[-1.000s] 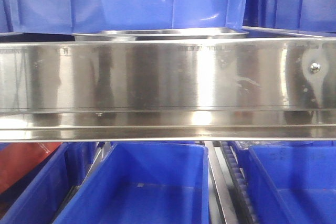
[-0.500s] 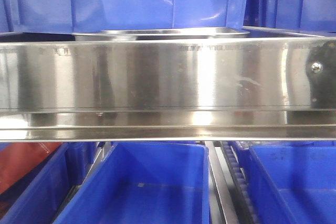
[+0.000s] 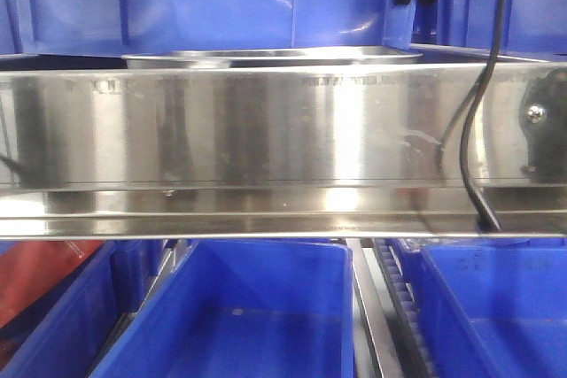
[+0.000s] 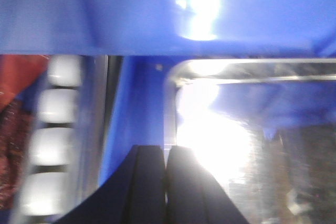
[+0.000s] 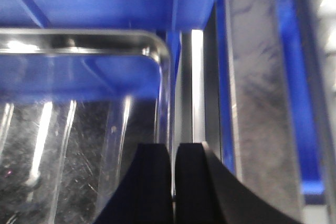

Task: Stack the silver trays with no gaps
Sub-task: 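Lower both grippers onto the top silver tray's side rims and close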

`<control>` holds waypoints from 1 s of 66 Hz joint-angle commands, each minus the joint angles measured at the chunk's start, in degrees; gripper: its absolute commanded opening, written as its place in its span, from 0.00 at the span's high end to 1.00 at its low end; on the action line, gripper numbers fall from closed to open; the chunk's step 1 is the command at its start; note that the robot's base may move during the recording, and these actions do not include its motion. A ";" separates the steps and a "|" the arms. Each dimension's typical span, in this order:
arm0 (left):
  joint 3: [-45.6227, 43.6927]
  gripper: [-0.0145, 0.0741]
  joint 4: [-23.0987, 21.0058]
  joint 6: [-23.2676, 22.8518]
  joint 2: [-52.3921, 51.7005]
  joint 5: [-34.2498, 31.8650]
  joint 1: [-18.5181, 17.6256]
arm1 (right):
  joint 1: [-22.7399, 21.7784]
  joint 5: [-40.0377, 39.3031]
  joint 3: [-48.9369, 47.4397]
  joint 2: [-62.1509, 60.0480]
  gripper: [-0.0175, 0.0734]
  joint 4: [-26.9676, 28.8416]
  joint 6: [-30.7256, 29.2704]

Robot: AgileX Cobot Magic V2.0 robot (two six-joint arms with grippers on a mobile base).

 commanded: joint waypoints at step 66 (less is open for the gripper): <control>0.68 0.50 0.46 -1.72 4.93 2.45 -1.33 | -0.02 0.68 -1.09 4.62 0.57 1.32 0.20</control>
